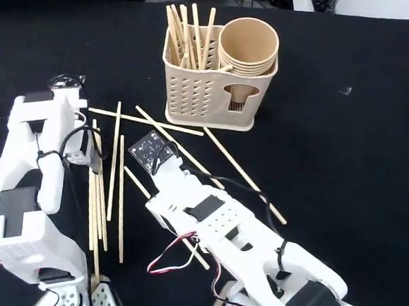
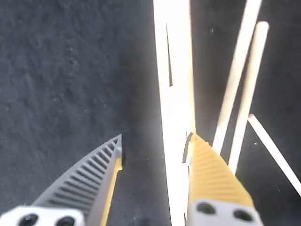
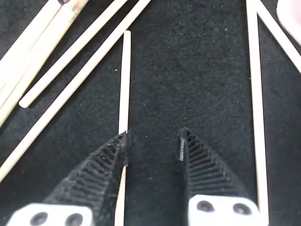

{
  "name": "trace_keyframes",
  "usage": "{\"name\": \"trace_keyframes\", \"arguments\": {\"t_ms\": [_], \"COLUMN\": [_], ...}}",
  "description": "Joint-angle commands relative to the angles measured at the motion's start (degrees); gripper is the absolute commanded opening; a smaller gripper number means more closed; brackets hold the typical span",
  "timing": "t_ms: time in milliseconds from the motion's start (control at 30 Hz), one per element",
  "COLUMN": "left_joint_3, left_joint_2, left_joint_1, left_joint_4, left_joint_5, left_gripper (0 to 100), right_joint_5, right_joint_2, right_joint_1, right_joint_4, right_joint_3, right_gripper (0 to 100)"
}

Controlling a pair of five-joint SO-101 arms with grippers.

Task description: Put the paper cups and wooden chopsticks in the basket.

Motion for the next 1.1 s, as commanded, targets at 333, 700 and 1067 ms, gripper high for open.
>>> {"name": "trace_keyframes", "arguments": {"t_ms": [333, 700, 1067], "left_joint_3": [5.8, 3.2, 7.1], "left_joint_2": [-0.5, -5.3, -6.4], "left_joint_1": [-3.0, -3.0, -5.8], "left_joint_4": [-11.0, -3.9, -9.1], "left_joint_5": [-0.3, -0.3, -0.7], "left_gripper": [23, 23, 23], "right_joint_5": [0.4, 0.4, 0.4], "right_joint_2": [0.0, 0.0, 0.0], "right_joint_1": [-0.7, -0.7, -0.7], "right_joint_4": [0.3, 0.3, 0.3], "right_joint_3": [-3.4, -3.4, -3.4], "right_gripper": [16.6, 16.6, 16.6]}}
